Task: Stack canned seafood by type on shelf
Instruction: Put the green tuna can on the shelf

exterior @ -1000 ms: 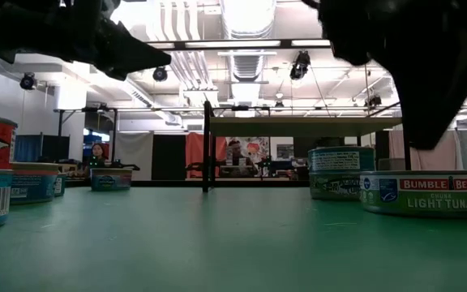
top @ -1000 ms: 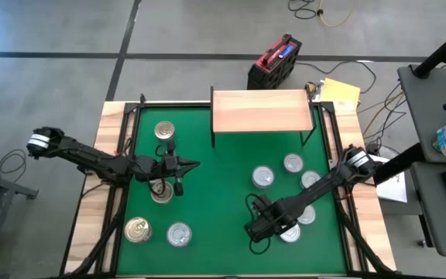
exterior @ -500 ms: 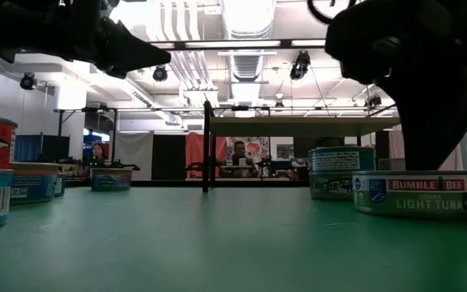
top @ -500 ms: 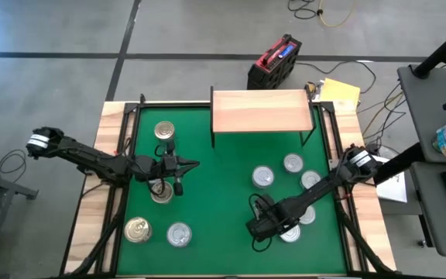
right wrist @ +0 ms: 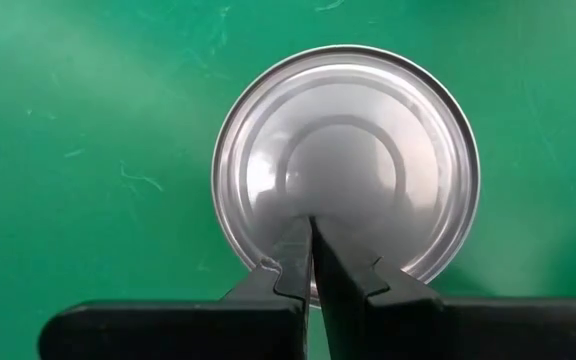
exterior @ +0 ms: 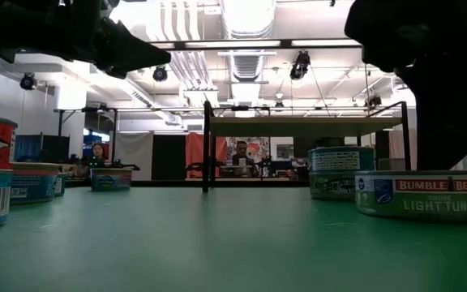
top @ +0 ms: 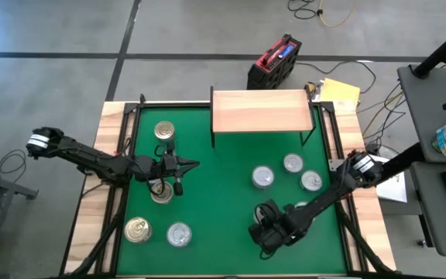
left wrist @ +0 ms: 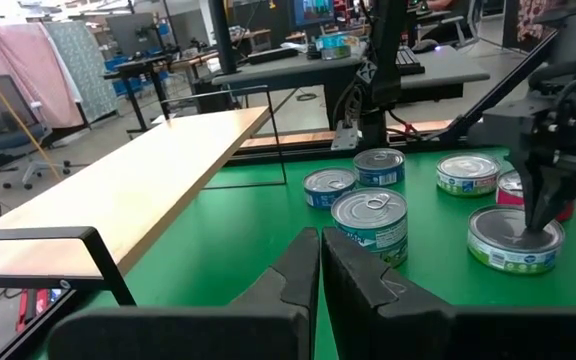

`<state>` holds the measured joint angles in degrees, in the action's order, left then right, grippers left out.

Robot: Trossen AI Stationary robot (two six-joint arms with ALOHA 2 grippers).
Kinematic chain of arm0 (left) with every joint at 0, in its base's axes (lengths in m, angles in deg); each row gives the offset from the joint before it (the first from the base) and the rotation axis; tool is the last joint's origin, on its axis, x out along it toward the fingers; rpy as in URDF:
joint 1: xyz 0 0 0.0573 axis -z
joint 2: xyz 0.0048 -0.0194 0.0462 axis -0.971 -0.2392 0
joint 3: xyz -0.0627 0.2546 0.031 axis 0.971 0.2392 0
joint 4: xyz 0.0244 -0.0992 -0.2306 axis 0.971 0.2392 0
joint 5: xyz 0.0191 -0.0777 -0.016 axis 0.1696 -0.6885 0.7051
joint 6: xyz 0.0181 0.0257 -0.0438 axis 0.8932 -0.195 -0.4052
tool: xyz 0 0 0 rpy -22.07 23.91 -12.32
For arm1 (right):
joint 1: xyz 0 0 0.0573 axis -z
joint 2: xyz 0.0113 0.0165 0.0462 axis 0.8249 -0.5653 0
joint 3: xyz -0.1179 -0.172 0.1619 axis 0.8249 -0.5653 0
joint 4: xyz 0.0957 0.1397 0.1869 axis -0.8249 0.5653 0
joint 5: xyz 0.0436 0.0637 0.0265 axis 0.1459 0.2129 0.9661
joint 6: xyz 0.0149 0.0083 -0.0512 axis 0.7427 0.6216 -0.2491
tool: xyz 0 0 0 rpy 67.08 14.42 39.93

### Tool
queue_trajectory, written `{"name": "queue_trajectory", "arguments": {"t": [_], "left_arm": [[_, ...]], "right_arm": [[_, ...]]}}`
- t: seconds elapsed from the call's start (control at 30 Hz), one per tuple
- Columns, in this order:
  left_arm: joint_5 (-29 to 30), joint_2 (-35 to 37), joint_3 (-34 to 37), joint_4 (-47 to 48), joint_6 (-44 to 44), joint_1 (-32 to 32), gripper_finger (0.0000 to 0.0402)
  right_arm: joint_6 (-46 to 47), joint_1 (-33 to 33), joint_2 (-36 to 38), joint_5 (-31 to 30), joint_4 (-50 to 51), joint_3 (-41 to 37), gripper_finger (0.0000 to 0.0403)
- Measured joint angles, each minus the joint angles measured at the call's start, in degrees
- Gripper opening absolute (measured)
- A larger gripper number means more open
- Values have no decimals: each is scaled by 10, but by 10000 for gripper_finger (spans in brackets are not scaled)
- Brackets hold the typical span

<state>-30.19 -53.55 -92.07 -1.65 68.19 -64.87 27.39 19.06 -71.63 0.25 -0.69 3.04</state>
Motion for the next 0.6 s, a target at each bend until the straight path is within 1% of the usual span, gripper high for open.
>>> {"name": "queue_trajectory", "arguments": {"t": [0.23, 0.47, 0.6], "left_arm": [[0, 0, 0, 1, 0, 0, 0], [0, 0, 0, 1, 0, 0, 0], [0, 0, 0, 1, 0, 0, 0]], "right_arm": [[0, -11, -30, -29, -7, -1, 9], [2, -20, -47, -43, -49, -1, 9], [7, -27, -49, -81, -52, -1, 9]]}}
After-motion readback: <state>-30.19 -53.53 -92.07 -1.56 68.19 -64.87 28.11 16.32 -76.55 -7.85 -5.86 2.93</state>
